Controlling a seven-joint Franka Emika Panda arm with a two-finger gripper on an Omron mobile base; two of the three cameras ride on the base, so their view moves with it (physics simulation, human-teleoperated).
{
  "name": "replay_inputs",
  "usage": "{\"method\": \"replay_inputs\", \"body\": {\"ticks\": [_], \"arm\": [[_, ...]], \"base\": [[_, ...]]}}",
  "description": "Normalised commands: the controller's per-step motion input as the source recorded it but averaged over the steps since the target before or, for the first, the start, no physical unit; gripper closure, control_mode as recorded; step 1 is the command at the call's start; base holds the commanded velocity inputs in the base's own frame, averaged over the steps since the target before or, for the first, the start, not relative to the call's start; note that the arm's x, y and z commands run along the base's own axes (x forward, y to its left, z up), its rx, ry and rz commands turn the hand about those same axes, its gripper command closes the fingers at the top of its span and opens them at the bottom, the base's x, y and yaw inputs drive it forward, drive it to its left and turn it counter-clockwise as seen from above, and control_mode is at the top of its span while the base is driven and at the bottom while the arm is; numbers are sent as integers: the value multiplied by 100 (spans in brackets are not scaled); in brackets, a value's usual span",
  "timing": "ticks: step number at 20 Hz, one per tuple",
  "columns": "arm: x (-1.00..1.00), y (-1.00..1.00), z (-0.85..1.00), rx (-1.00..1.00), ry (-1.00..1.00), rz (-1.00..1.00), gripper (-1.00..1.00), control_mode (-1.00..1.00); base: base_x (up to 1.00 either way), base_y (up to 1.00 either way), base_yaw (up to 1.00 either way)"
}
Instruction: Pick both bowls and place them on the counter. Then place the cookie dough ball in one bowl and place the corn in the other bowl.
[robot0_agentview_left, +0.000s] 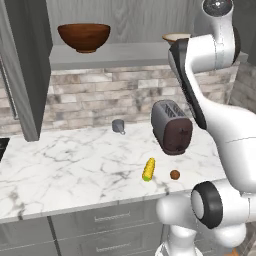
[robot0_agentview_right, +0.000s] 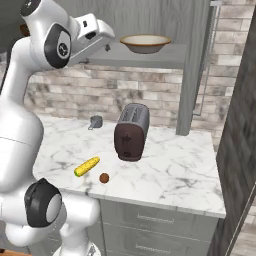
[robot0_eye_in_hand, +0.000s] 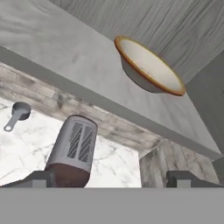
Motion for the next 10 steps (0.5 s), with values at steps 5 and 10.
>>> {"method": "replay_inputs", "body": {"ticks": [5, 10], "arm": [[61, -12, 10, -1, 2, 1, -100, -100], [75, -14, -9, -2, 7, 3, -100, -100]], "base": [[0, 0, 0], [0, 0, 0]]}}
